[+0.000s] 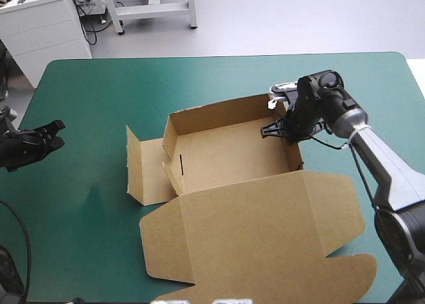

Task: Fold the box

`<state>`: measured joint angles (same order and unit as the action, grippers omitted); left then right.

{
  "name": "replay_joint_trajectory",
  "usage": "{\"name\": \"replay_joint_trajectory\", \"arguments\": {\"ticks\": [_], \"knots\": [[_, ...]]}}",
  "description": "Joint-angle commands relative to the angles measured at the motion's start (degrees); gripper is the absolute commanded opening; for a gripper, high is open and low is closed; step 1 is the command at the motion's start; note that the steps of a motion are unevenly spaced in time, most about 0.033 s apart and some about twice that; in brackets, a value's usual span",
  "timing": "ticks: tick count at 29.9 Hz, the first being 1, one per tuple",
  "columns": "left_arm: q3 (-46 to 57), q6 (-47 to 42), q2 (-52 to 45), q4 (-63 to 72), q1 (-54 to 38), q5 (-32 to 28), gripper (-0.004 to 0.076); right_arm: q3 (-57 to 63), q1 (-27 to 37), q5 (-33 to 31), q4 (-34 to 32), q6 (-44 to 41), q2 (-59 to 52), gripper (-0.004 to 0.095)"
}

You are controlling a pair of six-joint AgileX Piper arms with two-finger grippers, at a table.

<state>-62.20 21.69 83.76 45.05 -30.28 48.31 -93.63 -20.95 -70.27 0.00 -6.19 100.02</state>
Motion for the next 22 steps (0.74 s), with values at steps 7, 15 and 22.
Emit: {"name": "replay_joint_trajectory", "arguments": {"ticks": [7, 15, 22], "knots": [[-1.3, 1.4, -2.2, 1.6, 0.3, -2.1, -0.0032, -4.0, 0.2, -1.2, 0.0, 1.0, -22.0, -0.0023], [-1.3, 5.8, -2.2, 2.0, 0.3, -2.0, -0.0001, -4.0, 0.2, 2.5, -0.3, 2.6, -28.2, -0.0023], [-1.3, 7.0, -2.2, 2.6, 0.3, 1.3, 0.0339, -3.8, 0.2, 2.7, 0.4, 2.9, -27.1, -0.0023]]}}
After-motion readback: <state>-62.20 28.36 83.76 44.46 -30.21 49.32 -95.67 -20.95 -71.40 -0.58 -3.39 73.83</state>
